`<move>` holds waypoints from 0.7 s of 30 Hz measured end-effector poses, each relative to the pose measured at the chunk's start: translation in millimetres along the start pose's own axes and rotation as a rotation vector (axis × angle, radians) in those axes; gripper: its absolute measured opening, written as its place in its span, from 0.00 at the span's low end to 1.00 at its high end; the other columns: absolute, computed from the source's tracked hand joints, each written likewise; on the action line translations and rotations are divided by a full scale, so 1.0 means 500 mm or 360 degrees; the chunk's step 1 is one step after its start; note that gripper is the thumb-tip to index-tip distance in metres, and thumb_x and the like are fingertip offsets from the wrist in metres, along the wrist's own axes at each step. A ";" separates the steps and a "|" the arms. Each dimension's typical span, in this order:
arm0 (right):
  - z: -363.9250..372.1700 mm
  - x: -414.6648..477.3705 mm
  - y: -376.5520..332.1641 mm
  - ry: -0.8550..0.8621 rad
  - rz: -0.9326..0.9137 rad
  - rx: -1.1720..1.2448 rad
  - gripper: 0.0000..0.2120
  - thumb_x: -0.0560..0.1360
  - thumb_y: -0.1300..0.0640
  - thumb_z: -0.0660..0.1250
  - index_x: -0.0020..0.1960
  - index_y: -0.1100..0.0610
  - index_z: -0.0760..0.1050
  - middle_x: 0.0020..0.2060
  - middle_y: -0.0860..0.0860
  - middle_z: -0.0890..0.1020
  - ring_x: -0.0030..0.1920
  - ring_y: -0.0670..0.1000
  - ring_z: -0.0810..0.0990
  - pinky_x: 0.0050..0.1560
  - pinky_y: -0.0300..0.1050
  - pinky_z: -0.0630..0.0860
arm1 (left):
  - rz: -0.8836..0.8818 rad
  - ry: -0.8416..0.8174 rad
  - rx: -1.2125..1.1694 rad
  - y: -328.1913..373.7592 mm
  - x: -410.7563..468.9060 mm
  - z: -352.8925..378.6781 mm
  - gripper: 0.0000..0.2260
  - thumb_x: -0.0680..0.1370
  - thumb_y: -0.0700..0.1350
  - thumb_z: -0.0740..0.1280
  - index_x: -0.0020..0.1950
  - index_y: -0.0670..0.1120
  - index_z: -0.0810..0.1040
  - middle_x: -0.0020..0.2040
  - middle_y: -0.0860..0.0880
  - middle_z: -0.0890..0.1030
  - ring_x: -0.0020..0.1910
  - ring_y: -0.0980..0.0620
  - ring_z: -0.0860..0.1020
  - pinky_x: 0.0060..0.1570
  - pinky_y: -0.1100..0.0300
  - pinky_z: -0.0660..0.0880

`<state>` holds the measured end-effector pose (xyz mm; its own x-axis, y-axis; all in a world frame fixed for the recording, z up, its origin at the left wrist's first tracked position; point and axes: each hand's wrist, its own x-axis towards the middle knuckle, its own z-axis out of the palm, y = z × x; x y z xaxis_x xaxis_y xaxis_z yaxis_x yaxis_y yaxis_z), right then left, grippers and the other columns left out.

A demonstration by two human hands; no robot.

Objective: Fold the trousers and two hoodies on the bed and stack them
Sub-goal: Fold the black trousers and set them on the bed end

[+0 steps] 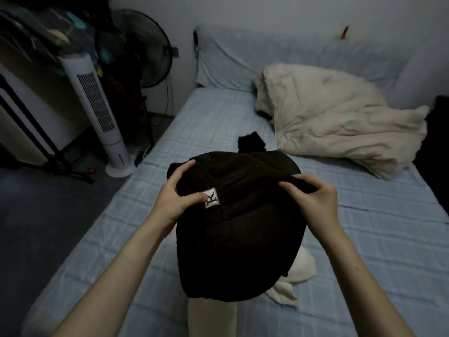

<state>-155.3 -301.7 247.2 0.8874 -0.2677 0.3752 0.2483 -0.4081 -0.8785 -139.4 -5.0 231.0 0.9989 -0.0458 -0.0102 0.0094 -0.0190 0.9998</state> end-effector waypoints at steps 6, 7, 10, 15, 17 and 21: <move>-0.106 0.018 -0.115 0.0116 -0.0159 0.0070 0.05 0.68 0.58 0.79 0.42 0.54 0.85 0.39 0.47 0.86 0.43 0.48 0.85 0.48 0.44 0.80 | 0.0268 -0.0052 0.0022 0.130 -0.031 0.053 0.34 0.63 0.43 0.78 0.65 0.66 0.74 0.63 0.59 0.77 0.60 0.60 0.78 0.57 0.58 0.78; -0.122 0.017 -0.133 0.0126 -0.0183 0.0063 0.05 0.68 0.58 0.79 0.43 0.56 0.85 0.39 0.49 0.86 0.43 0.49 0.85 0.49 0.46 0.80 | 0.0305 -0.0058 0.0014 0.146 -0.038 0.060 0.34 0.64 0.42 0.79 0.65 0.66 0.74 0.63 0.58 0.77 0.60 0.60 0.78 0.56 0.59 0.78; -0.173 0.008 -0.193 0.0211 -0.0322 0.0016 0.06 0.69 0.59 0.79 0.44 0.57 0.85 0.40 0.50 0.86 0.43 0.48 0.84 0.49 0.45 0.80 | 0.0396 -0.0095 -0.0033 0.182 -0.058 0.080 0.34 0.65 0.40 0.79 0.65 0.66 0.75 0.63 0.59 0.77 0.60 0.60 0.78 0.57 0.59 0.79; -0.246 -0.057 -0.270 0.0331 -0.0511 -0.0132 0.06 0.69 0.57 0.79 0.45 0.52 0.83 0.41 0.46 0.85 0.44 0.43 0.83 0.48 0.35 0.77 | 0.0540 -0.0229 -0.0088 0.214 -0.098 0.110 0.34 0.65 0.39 0.78 0.66 0.62 0.75 0.64 0.56 0.78 0.62 0.58 0.77 0.63 0.53 0.76; -0.252 -0.103 -0.274 0.0339 -0.0452 -0.0184 0.08 0.69 0.53 0.79 0.45 0.53 0.84 0.42 0.46 0.85 0.45 0.43 0.83 0.49 0.34 0.76 | 0.0564 -0.0283 -0.0055 0.209 -0.117 0.109 0.34 0.64 0.42 0.78 0.67 0.61 0.74 0.63 0.59 0.77 0.62 0.59 0.77 0.64 0.54 0.75; -0.220 -0.207 -0.254 0.0398 -0.0257 -0.0158 0.11 0.67 0.48 0.77 0.46 0.52 0.84 0.44 0.48 0.85 0.49 0.44 0.83 0.54 0.37 0.76 | 0.0458 -0.0391 0.0015 0.153 -0.158 0.088 0.35 0.63 0.44 0.77 0.67 0.64 0.74 0.65 0.60 0.76 0.64 0.59 0.75 0.66 0.50 0.74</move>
<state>-321.5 -318.0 352.4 0.7136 -0.3940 0.5793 0.3281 -0.5427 -0.7732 -219.4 -47.1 307.6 0.9198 -0.2885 0.2659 -0.2717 0.0206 0.9622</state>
